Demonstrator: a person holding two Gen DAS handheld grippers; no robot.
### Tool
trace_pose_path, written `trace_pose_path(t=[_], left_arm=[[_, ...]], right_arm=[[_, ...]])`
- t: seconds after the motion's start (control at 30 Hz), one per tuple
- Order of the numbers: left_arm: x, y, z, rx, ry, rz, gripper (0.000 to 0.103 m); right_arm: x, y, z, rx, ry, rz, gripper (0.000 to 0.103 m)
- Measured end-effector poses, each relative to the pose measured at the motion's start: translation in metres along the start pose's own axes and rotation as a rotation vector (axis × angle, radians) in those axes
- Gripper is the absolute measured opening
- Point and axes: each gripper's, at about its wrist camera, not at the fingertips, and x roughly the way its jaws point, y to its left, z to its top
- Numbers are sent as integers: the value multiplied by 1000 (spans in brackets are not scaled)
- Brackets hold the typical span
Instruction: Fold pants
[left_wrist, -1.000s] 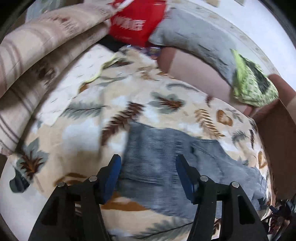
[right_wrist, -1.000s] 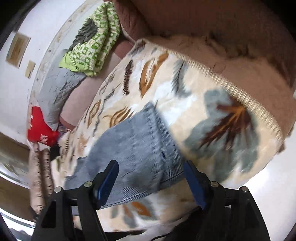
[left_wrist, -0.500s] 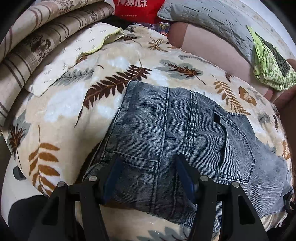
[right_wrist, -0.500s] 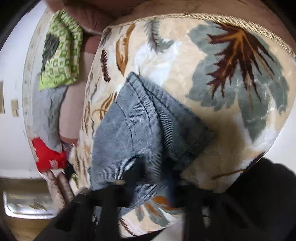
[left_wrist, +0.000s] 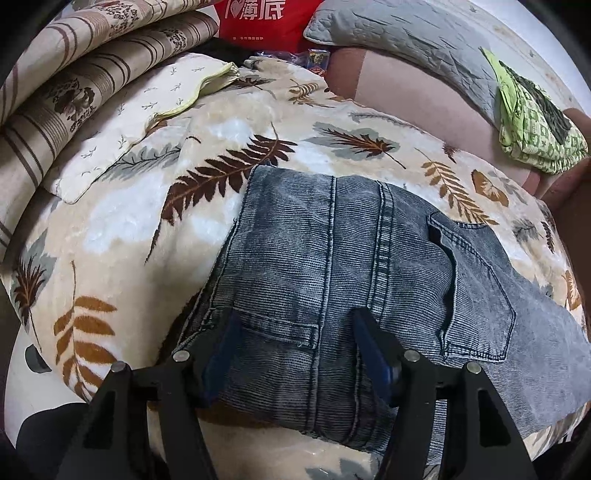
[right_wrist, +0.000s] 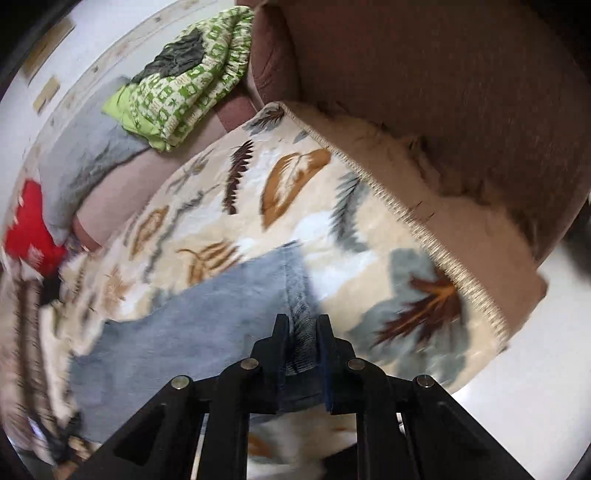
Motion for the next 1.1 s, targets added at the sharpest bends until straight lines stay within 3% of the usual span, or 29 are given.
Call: trace_pose_path(t=[0.07, 0.13, 0.23, 0.27, 0.3, 0.37, 0.4, 0.47, 0.53, 0.57, 0.63, 0.7, 0.73, 0.77, 0.8, 0.83, 0.87, 0.93, 1.03, 1.1], left_arm=[[0, -2, 2, 4, 4, 11, 66], [-2, -2, 5, 2, 13, 13, 66], [-11, 2, 11, -6, -8, 33, 66], [-14, 4, 13, -10, -21, 46, 66], [-18, 7, 15, -17, -33, 56, 66], [-20, 13, 16, -32, -36, 70, 66], [-18, 16, 15, -35, -22, 87, 66], [-14, 21, 13, -54, 8, 98, 66], [-21, 23, 11, -85, -3, 72, 66], [-31, 19, 10, -79, -31, 42, 66], [-48, 8, 11, -39, -93, -1, 67], [-52, -6, 12, 28, -122, -22, 71], [-45, -13, 12, 68, -108, 3, 71], [-34, -16, 11, 92, -71, 48, 71], [-10, -16, 7, 121, 17, 124, 71], [8, -10, 2, 121, 81, 129, 75], [8, -3, 1, 97, 46, 110, 86], [6, 4, 2, 72, 38, 118, 87], [11, 14, 4, 42, 46, 78, 92], [13, 15, 4, 45, 38, 72, 93]], right_arm=[[26, -6, -10, -63, 89, -29, 18], [47, -18, -18, -48, 163, -60, 19], [26, -21, -16, -5, 80, -38, 44], [18, -18, -16, -7, 55, -26, 62], [5, -12, -13, -12, 13, -3, 68], [-10, -1, -13, -39, -45, 69, 69], [-9, 6, -14, -51, -52, 112, 75], [13, 13, -20, -66, 3, 172, 82], [62, 15, -30, -72, 209, 99, 79], [67, 16, -31, -82, 221, 69, 78], [49, 35, -21, -150, 146, 30, 78], [32, 59, -9, -198, 79, 17, 78], [24, 85, 0, -255, 51, 40, 78], [22, 106, 3, -309, 46, 70, 78], [24, 134, 6, -365, 50, 112, 78], [30, 163, 9, -410, 64, 172, 78], [36, 188, 10, -449, 90, 231, 78], [63, 249, 8, -550, 148, 315, 77], [117, 326, 1, -686, 239, 332, 75], [155, 367, -4, -748, 293, 329, 67]])
